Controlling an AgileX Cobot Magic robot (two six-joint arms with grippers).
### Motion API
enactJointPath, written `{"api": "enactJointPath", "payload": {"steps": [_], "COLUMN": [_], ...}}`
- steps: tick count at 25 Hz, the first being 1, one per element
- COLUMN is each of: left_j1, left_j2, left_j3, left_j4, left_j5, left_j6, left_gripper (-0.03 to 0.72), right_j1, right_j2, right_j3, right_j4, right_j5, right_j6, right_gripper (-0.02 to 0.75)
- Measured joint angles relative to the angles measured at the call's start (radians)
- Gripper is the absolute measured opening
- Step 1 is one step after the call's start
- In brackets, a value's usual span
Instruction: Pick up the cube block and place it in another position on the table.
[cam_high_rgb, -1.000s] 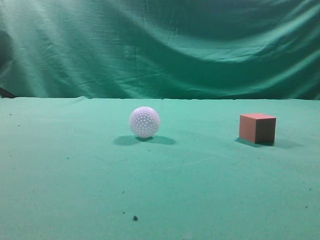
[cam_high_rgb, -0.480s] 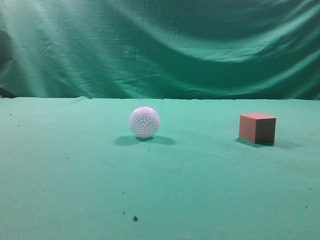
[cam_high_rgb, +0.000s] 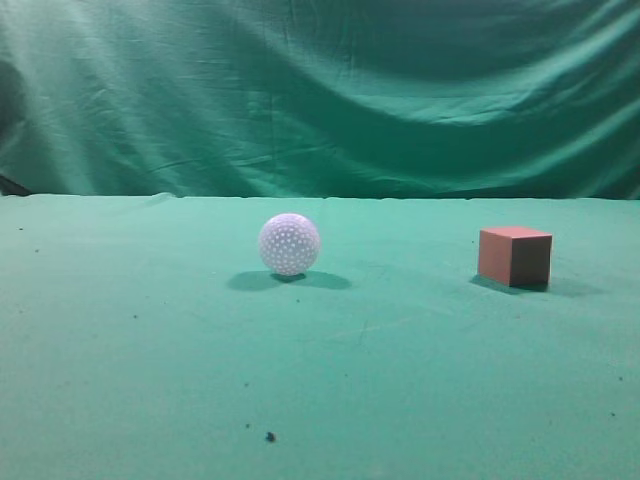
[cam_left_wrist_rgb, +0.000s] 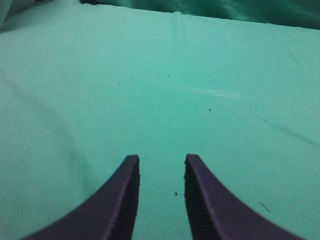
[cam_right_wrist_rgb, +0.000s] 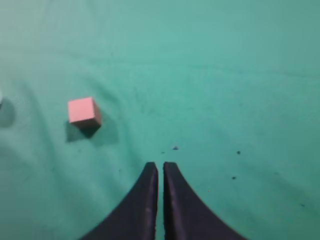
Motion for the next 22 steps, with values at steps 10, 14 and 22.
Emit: {"api": "enactJointPath", "payload": {"steps": [10, 14, 22], "left_j1": [0.000, 0.000, 0.000], "left_j2": [0.000, 0.000, 0.000], "left_j3": [0.000, 0.000, 0.000], "left_j4": [0.000, 0.000, 0.000], "left_j5": [0.000, 0.000, 0.000], "left_j6": [0.000, 0.000, 0.000], "left_gripper": [0.262, 0.262, 0.262], "right_j1": [0.302, 0.324, 0.324], "right_j2": [0.423, 0.549, 0.748], "right_j3": [-0.200, -0.259, -0.338], "right_j4": [-0.168, -0.168, -0.158], "right_j5": [0.030, 0.020, 0.004], "right_j6": [0.157, 0.160, 0.160], "right_gripper": [0.000, 0.103, 0.601]}}
